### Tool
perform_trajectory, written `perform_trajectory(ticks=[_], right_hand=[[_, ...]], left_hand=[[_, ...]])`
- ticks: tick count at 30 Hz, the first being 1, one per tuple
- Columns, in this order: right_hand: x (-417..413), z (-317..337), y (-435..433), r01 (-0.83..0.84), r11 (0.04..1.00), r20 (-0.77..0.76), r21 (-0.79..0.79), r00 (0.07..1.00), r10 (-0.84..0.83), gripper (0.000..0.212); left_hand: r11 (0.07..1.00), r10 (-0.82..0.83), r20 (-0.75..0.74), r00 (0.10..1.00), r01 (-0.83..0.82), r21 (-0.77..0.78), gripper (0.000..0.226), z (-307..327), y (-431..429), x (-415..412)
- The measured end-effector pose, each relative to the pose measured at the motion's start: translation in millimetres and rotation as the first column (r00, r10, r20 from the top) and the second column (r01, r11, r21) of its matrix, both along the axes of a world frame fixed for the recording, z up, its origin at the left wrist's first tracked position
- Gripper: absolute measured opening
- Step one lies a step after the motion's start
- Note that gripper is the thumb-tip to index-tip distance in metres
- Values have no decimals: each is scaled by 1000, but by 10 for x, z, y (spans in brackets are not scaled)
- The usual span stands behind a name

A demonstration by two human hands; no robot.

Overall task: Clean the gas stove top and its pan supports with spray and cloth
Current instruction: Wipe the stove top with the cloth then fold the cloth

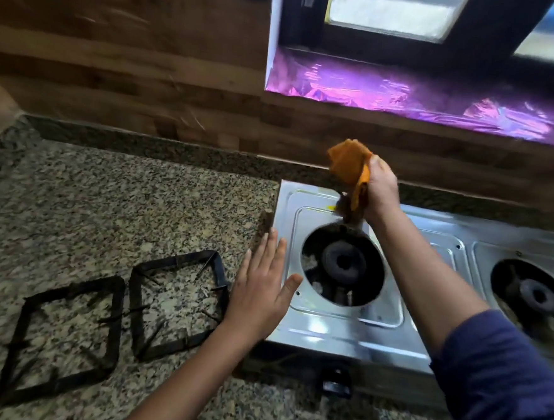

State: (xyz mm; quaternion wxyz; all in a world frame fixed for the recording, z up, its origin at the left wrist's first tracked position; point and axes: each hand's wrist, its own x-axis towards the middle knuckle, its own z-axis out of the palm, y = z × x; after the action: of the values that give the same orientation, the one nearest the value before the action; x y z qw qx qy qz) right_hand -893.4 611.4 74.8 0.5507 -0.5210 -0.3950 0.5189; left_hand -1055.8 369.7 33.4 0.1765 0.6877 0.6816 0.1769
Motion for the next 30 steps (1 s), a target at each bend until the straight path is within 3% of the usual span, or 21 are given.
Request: perform_trajectory(ticks=[2,4,6,8,10,12,16,18,24,30], right_hand=[[285,-31,26,-4,995,-256,-96,966,-20,34],[543,-101,-3,23,990,-339,-137,938,-69,32],[736,-171,-94,115,982,-159,-153,977,-139,27],[896,-244,-180,175,978,262,-110,955,-141,28],[997,-278,-219,158,987,628,-6,769,-119,33],[1008,-257,-218,96,993,814,71,570,-113,44],[757,-291,-241,-119,991,919,-68,380,108,50],[578,-378,-281,-149,984,952,-98,275,136,57],[-180,-365,-296,-274,959,961,-76,235,143,62],[-1023,-288,-436,-516,856,951,-30,250,184,57]], left_hand=[[1000,-9,-5,1000,9,6,80,5,84,23],[1000,-15,-12,1000,15,7,85,-12,140,55],[1000,-13,-22,1000,13,9,85,-41,146,61],[1000,-11,-20,1000,11,10,81,-60,145,59],[1000,-11,-23,1000,12,14,79,-73,147,58],[1000,-12,-25,1000,12,21,81,-83,156,59],[1000,-11,-17,1000,12,25,86,-86,156,57],[999,-16,-9,1000,17,28,84,-88,154,49],[998,-16,28,999,15,60,85,-89,156,50],[992,37,113,993,-50,118,83,-94,131,43]])
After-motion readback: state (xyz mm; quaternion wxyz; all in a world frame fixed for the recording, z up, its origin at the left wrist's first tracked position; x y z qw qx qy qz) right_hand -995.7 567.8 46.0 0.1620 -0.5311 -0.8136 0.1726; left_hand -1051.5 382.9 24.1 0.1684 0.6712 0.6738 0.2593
